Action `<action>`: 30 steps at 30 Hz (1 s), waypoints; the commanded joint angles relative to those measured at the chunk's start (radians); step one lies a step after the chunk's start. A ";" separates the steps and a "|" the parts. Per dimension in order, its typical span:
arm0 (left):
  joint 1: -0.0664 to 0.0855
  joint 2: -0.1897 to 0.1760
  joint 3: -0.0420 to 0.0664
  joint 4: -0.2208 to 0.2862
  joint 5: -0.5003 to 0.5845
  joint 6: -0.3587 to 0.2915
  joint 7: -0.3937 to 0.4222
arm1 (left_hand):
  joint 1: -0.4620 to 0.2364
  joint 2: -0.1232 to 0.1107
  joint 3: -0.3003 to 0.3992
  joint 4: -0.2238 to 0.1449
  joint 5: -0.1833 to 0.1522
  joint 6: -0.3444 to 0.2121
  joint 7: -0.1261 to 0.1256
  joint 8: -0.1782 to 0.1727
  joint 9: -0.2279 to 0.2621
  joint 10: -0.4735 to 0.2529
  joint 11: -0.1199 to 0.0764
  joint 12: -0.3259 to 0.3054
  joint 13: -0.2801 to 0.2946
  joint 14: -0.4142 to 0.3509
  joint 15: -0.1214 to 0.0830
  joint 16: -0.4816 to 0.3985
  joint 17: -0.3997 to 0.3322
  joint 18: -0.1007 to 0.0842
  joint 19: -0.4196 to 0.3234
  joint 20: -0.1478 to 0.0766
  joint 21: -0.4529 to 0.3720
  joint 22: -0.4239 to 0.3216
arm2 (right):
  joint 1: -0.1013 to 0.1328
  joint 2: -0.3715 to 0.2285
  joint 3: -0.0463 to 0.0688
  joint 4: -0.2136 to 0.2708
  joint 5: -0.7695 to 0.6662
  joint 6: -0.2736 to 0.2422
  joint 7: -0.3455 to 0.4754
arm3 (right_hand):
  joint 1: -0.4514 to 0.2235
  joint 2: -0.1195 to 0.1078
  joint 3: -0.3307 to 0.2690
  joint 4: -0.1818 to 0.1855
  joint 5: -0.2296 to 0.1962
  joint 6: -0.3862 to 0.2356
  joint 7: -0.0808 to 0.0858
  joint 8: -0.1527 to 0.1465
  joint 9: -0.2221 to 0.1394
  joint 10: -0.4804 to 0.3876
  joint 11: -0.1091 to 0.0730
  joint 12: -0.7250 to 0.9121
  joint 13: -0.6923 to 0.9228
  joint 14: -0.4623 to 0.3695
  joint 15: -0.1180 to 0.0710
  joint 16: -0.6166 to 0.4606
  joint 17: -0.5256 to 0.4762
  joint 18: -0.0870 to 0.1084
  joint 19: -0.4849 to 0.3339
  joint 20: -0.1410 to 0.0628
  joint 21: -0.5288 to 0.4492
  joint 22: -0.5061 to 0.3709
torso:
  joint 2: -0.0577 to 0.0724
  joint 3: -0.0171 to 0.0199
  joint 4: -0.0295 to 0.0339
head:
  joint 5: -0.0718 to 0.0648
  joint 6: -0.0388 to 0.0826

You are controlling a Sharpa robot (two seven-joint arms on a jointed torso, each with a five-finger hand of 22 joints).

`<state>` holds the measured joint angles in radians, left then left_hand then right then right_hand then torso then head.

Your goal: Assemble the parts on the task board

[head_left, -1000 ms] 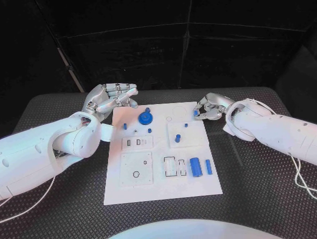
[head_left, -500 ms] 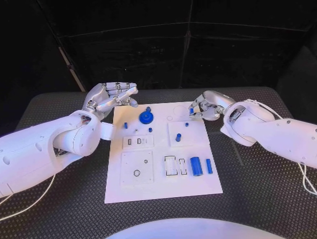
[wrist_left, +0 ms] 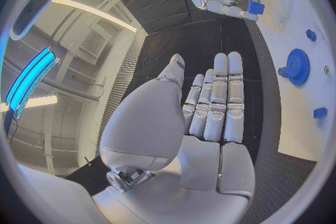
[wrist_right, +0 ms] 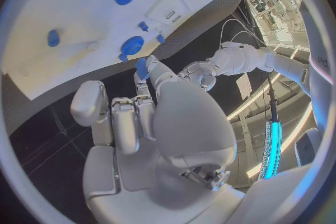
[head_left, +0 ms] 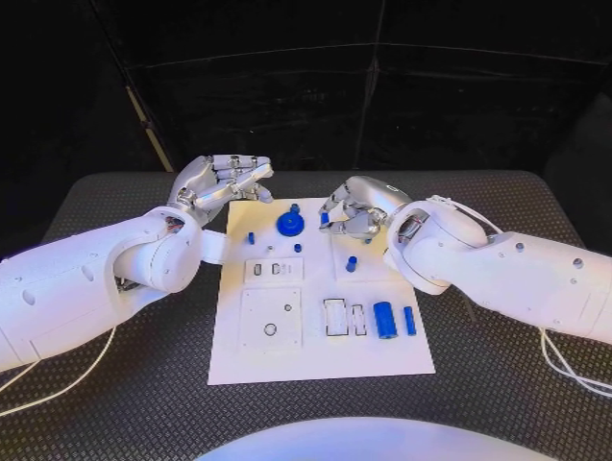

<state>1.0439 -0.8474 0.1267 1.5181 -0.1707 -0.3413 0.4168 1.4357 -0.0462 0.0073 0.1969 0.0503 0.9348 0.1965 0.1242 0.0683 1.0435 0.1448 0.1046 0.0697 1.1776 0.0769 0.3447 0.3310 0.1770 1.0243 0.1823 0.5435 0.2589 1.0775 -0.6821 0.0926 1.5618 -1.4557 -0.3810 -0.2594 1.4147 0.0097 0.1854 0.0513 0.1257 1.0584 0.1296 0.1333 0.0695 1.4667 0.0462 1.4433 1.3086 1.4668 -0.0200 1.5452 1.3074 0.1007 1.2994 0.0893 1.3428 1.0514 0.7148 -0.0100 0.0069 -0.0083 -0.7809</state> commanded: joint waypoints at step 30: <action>0.002 0.022 0.001 -0.035 0.001 0.018 0.001 | 0.000 0.011 -0.005 0.000 0.001 0.008 0.000 -0.005 -0.001 0.007 -0.002 -0.001 0.000 -0.005 0.001 0.005 0.002 0.003 -0.007 -0.001 0.006 0.001 | -0.045 0.198 -0.068 -0.081 -0.146 0.092 -0.097 | -0.009 0.007 0.011 0.000 0.014 0.016 -0.008 0.004 0.001 0.013 -0.007 -0.002 0.126 0.091 -0.010 0.004 0.204 0.000 -0.001 -0.008 0.000 -0.002 | 0.000 0.0015 -0.0014 | 0.049 -0.027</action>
<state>1.0445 -0.8271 0.1269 1.4827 -0.1707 -0.3352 0.4168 1.4357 -0.0462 0.0073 0.1970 0.0503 0.9348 0.1965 0.1242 0.0683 1.0435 0.1448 0.1046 0.0698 1.1777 0.0769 0.3447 0.3321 0.1771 1.0243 0.1823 0.5435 0.2587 1.0311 -0.4852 0.0247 1.4825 -1.5775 -0.3074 -0.3542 1.4088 0.0149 0.1907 0.0512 0.1354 1.0599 0.1310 0.1350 0.0682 1.4667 0.0463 1.4433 1.3086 1.4632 -0.0234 1.5453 1.3073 0.1008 1.2993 0.0893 1.3428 1.0501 0.7150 -0.0082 0.0050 0.0406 -0.8065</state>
